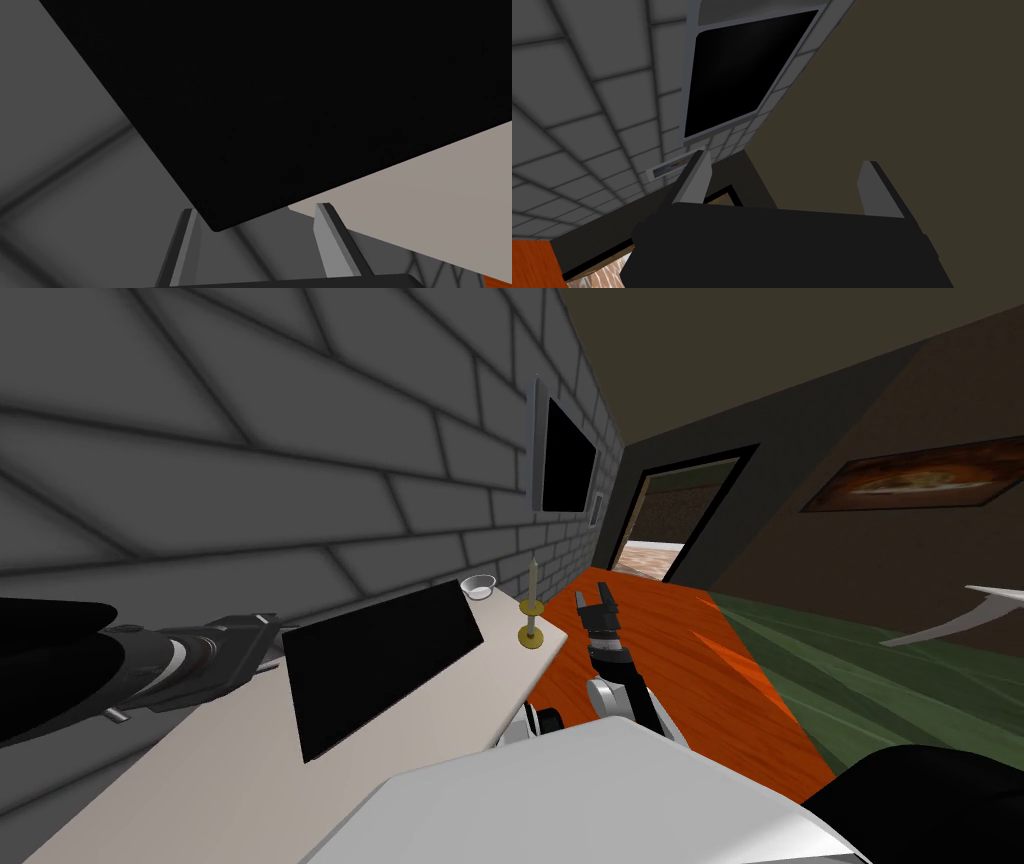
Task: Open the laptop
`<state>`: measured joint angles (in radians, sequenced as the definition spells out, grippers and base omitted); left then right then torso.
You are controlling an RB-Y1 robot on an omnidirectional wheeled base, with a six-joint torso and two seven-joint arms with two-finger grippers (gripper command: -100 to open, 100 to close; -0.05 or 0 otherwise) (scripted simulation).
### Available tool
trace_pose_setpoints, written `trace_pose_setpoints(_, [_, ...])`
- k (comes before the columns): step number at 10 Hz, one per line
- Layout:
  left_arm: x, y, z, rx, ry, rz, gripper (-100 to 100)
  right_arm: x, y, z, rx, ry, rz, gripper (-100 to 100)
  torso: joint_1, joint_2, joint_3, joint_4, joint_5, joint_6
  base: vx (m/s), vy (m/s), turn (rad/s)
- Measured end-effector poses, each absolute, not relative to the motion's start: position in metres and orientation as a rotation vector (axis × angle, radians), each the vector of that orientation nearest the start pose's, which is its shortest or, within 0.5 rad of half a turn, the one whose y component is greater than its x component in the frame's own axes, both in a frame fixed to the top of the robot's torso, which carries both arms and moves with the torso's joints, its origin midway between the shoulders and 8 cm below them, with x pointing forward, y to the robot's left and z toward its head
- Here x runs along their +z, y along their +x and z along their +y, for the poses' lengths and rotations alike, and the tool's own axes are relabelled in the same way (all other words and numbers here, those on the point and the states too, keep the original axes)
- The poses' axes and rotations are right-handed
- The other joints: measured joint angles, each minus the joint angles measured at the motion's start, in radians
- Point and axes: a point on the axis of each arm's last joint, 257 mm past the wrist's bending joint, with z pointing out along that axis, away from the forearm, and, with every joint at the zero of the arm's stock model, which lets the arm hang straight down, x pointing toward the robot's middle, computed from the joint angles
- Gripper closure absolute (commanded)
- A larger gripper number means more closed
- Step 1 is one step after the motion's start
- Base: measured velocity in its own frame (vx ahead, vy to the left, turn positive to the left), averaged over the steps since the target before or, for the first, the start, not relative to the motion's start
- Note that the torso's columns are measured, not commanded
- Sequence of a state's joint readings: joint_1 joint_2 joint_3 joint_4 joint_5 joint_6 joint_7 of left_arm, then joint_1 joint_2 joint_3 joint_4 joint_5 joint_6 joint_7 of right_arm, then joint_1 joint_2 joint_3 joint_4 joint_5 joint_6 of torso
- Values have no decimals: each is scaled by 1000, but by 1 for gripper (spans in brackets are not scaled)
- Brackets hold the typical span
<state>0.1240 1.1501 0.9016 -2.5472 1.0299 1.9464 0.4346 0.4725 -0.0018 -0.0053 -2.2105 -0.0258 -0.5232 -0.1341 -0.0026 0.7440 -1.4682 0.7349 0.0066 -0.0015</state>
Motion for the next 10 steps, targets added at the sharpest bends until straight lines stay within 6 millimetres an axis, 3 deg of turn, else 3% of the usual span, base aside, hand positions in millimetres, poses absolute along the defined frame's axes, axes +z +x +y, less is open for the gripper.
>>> trace_pose_setpoints(3, [12,293,471,-284,-1727,1528,100,7,355,-284,1442,742,571,0,0,0,-1,2,-2,-1,3,17,-50])
trace_pose_setpoints(10, [-18,284,473,-242,-1866,1640,100,7,355,-284,1441,742,571,0,-4,-1,-1,0,-2,1,2,8,-23])
